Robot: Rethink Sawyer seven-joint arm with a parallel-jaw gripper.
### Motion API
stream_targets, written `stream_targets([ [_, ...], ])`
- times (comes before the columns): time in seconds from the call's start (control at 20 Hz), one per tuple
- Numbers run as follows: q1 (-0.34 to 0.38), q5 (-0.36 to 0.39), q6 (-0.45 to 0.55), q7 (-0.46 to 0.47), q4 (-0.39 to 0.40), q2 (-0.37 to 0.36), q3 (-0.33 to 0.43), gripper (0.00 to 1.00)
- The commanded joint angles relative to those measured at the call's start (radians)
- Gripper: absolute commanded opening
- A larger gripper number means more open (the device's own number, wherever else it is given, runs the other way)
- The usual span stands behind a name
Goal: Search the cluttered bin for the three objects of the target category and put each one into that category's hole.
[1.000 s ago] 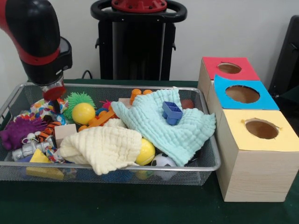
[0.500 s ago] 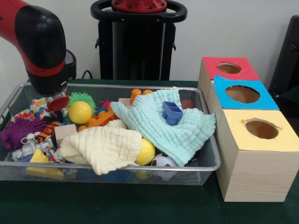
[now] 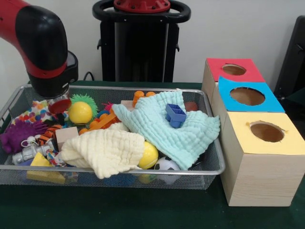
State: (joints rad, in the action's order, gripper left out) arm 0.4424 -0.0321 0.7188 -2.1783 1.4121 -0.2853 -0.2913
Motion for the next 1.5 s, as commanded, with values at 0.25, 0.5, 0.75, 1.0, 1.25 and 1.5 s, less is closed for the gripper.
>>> stream_targets([
  [0.25, -0.032, -0.045, -0.086, -0.142, 0.007, 0.045, 0.105, 0.00],
  [0.5, -0.053, -0.057, 0.052, -0.132, 0.033, -0.055, 0.081, 0.00],
  [0.75, -0.095, -0.074, 0.157, -0.164, 0.026, -0.118, 0.050, 0.00],
  [1.0, -0.134, -0.098, 0.227, -0.208, 0.010, -0.150, 0.028, 0.00],
  [1.25, -0.162, -0.123, 0.253, -0.229, 0.008, -0.160, 0.016, 0.00],
  [1.5, -0.195, -0.150, 0.271, -0.264, 0.012, -0.174, 0.004, 0.00],
])
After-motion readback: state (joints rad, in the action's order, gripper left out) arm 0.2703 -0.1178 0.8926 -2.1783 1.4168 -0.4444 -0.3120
